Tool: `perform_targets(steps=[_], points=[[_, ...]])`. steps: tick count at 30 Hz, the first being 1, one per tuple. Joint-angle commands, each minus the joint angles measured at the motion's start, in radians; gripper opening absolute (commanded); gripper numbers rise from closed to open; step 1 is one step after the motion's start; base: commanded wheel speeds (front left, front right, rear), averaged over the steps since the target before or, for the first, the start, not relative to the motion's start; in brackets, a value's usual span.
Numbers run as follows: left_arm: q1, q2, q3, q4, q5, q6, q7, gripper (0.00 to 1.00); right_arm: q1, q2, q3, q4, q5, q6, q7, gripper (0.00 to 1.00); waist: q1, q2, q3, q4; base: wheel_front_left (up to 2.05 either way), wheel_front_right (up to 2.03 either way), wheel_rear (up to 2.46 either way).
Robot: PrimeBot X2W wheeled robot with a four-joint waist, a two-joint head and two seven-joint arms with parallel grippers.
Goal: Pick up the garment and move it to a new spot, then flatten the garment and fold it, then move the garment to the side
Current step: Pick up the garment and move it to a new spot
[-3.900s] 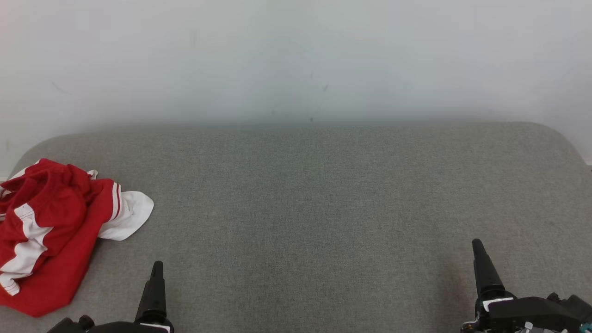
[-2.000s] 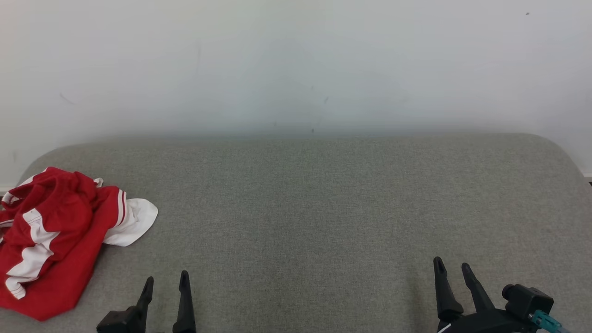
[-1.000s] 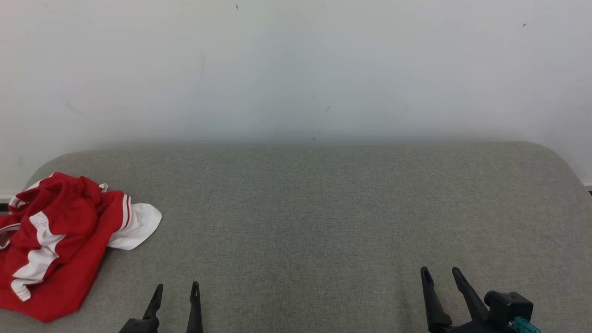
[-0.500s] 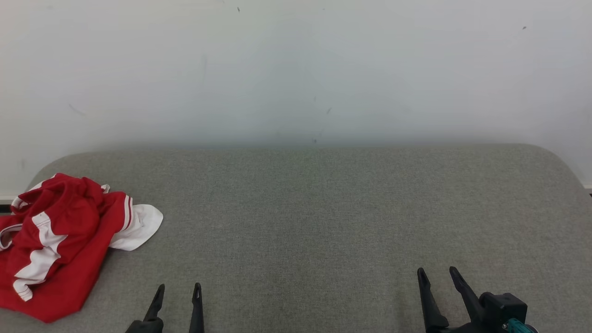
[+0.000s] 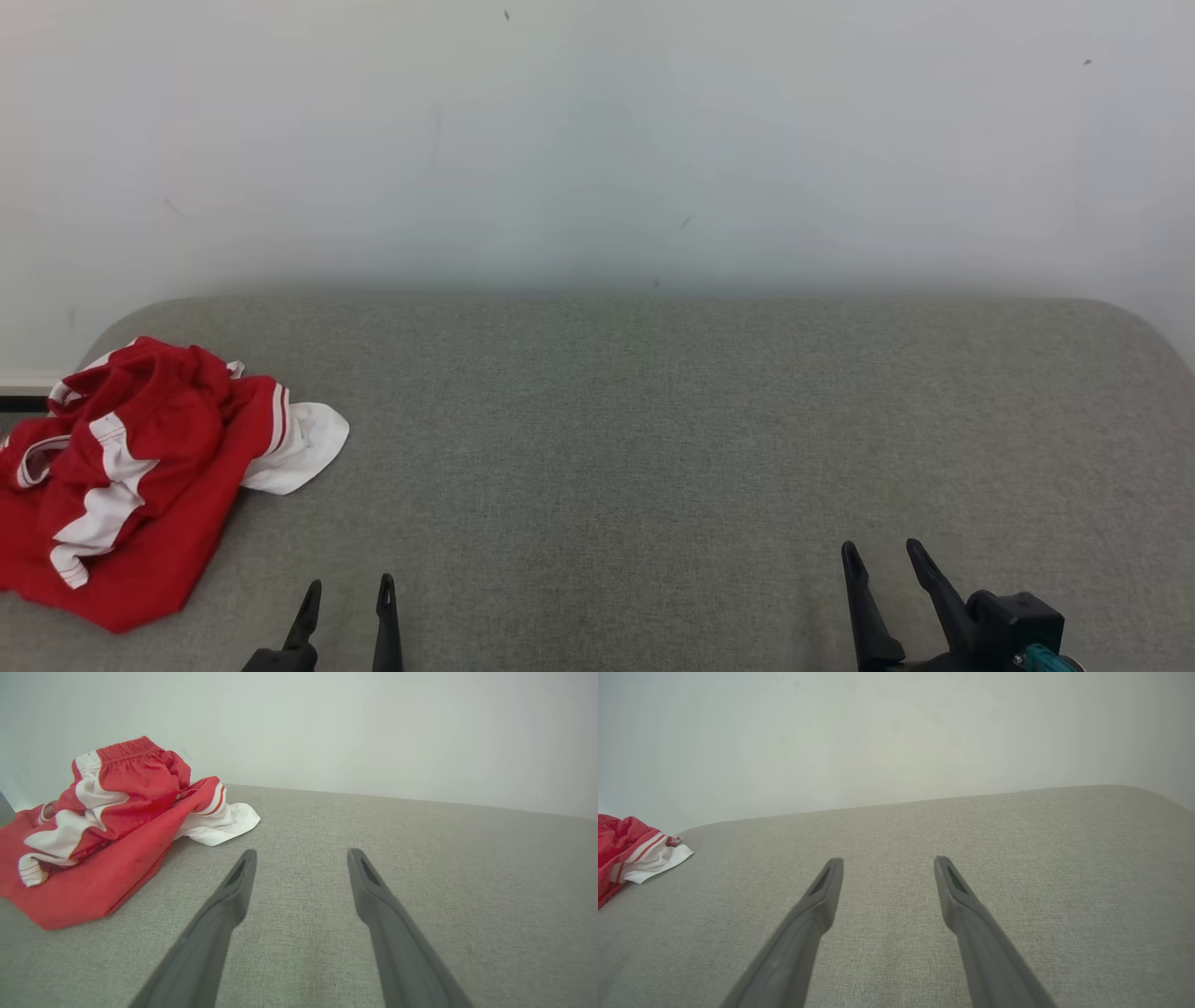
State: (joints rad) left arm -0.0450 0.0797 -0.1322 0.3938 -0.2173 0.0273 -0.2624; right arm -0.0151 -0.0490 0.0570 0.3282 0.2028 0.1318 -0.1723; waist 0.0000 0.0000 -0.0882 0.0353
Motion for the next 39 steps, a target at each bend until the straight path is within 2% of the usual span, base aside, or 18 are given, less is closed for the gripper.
perform_targets(steps=[1,7,13,24,32,37,39], points=[[-0.009,0.004,0.003,-0.001,-0.006,0.005,-0.002,1.00,0.016,-0.002,0.005,-0.007,0.010,-0.002,-0.002,1.00,0.0000,0.0000,0.000,0.016,0.00,0.00,0.00],[-0.009,0.014,0.015,-0.006,-0.030,-0.004,0.001,1.00,0.016,-0.002,0.025,-0.016,0.023,-0.002,-0.004,1.00,0.0000,0.0000,0.001,0.090,0.00,0.00,0.00],[0.004,0.041,0.005,-0.042,-0.042,-0.036,0.014,1.00,0.021,-0.003,0.057,-0.029,0.037,-0.002,-0.001,1.00,0.0000,0.0000,0.003,0.202,0.00,0.00,0.00],[0.034,0.089,0.028,-0.102,-0.043,-0.009,0.035,1.00,0.032,-0.002,0.085,-0.035,0.069,-0.002,-0.008,1.00,0.0000,0.0000,-0.003,0.424,0.00,0.00,0.00],[0.094,0.097,0.083,-0.171,-0.064,0.043,0.023,1.00,-0.045,-0.003,0.163,-0.020,0.075,-0.002,0.003,1.00,0.0000,0.0000,0.039,0.462,0.00,0.00,0.00],[0.122,0.098,0.103,-0.199,-0.074,0.058,0.014,1.00,-0.087,-0.003,0.200,0.007,0.078,-0.002,0.002,1.00,0.0000,0.0000,0.050,0.469,0.00,0.00,0.00],[0.138,0.083,0.094,-0.226,-0.063,0.077,0.022,1.00,-0.096,-0.003,0.209,0.020,0.081,-0.002,-0.002,1.00,0.0000,0.0000,0.052,0.471,0.00,0.00,0.00]])
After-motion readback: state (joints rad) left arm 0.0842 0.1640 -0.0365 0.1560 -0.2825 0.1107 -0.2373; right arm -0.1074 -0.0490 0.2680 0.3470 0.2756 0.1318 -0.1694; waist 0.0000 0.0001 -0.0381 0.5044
